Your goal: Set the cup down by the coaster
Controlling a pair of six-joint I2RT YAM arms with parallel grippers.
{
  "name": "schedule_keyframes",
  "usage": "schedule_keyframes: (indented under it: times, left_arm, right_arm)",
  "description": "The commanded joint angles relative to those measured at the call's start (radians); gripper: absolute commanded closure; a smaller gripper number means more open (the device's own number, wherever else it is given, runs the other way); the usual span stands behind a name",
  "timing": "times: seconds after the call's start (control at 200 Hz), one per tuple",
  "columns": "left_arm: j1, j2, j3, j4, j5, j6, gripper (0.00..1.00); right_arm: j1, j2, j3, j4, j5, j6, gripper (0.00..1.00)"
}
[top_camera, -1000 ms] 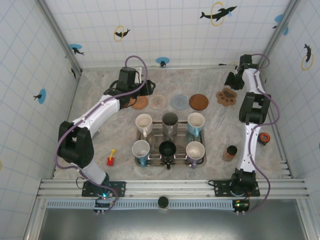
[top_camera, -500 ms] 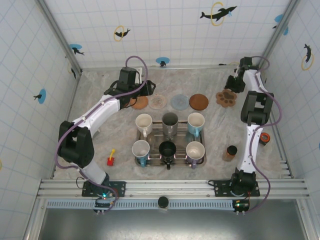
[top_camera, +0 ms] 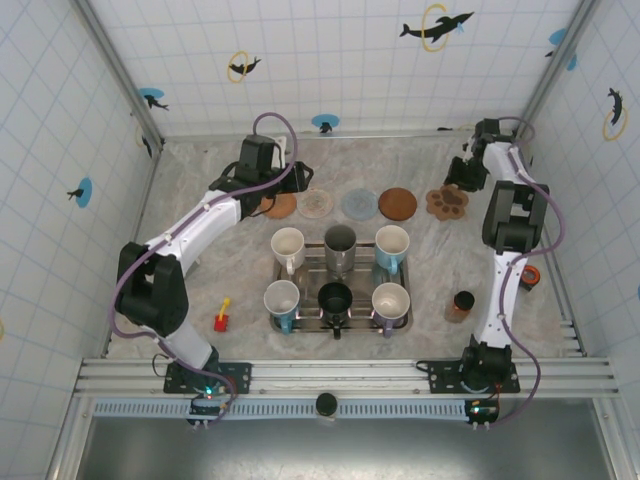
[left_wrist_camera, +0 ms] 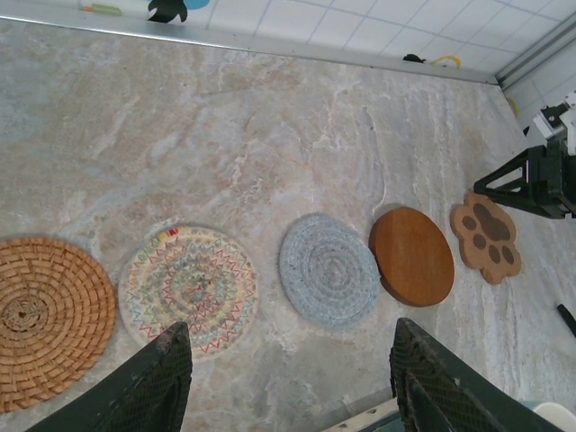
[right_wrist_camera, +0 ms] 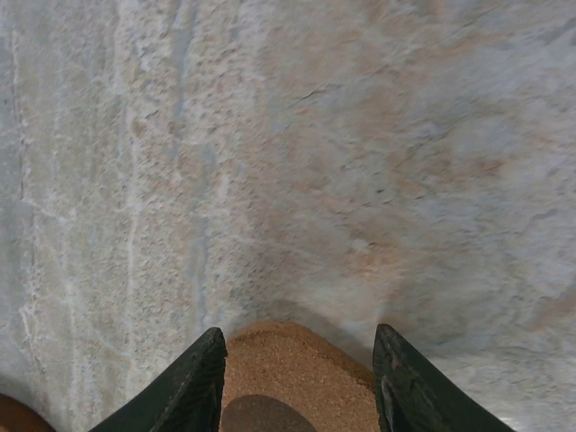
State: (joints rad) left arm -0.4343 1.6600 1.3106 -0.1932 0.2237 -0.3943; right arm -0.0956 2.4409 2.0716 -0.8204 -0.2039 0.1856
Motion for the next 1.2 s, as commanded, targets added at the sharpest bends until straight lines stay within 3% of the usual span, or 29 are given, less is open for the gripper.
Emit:
schedule_keyframes:
  times: [0.0, 1.196]
  left_arm:
    - [-0.006, -0.046, -0.017, -0.001, 0.003, -0.009, 0.41]
    - [-0.006, -0.062, -0.024, -0.016, -0.016, 0.009, 0.40]
  right_arm:
    - [0.032, 0.022, -0.056, -0.082, -0.013, -0.006, 0.54]
    - [0.077, 0.023, -0.003, -0.083, -0.040, 0.019, 0.54]
